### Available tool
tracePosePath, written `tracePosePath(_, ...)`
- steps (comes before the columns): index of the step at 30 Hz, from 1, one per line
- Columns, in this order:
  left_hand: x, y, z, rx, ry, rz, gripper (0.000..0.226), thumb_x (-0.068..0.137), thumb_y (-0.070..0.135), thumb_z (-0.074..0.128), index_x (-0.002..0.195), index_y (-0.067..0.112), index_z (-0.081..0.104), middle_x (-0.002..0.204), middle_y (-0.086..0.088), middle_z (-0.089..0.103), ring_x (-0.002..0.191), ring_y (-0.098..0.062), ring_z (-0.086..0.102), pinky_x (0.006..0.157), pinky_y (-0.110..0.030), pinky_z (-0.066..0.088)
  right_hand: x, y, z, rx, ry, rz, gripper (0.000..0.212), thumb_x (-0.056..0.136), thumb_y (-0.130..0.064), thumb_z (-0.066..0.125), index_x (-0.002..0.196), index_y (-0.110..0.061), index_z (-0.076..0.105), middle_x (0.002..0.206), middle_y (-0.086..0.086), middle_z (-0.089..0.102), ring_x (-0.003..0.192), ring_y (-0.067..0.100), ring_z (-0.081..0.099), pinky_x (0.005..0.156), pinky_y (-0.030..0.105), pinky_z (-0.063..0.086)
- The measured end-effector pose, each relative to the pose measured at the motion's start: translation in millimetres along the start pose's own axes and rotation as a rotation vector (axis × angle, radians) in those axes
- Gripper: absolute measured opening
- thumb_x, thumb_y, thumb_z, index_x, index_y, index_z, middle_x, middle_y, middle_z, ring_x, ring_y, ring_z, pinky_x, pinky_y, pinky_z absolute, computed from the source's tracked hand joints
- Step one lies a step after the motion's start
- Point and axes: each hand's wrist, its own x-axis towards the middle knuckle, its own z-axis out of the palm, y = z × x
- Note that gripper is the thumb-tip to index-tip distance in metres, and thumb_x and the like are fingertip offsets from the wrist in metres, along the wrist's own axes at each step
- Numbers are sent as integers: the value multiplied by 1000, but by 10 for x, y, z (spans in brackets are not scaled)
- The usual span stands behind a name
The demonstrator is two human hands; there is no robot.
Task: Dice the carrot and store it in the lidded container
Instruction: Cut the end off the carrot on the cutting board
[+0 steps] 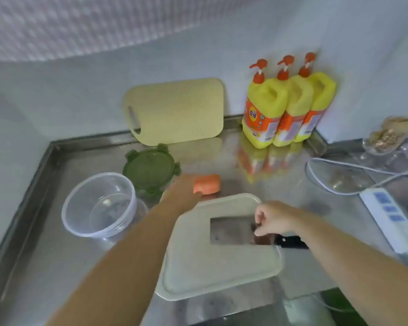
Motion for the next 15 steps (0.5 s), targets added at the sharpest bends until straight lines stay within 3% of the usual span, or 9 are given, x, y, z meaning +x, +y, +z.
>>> tracePosePath(2,112,18,74,152,-25,8,55,90,25,56,141,20,37,144,-8,40,129,-32,41,102,-45,40,-4,57,59,-228,-67,57,39,72,-28,79,97,-17,51,97,1,57,80,18,55,60,26,39)
tracePosePath(5,221,71,144,288,-88,11,63,91,25,55,146,22,26,148,-7,33,131,-34,38,103,-45,36,5,137,216,-393,-67,86,52,65,-26,83,96,-17,42,98,1,49,94,22,58,68,30,43)
tracePosePath(11,339,91,177,353,-98,11,71,91,31,58,149,23,17,140,-12,37,120,-37,48,95,-45,42,65,206,303,-404,82,13,29,79,-4,60,83,-18,34,95,4,50,97,27,60,68,29,36)
tracePosePath(15,270,119,212,325,-93,-17,58,90,29,59,139,16,31,131,-13,32,104,-37,56,83,-43,50,57,222,299,-336,85,-52,25,79,1,53,88,-16,37,85,-3,40,71,18,47,58,25,32)
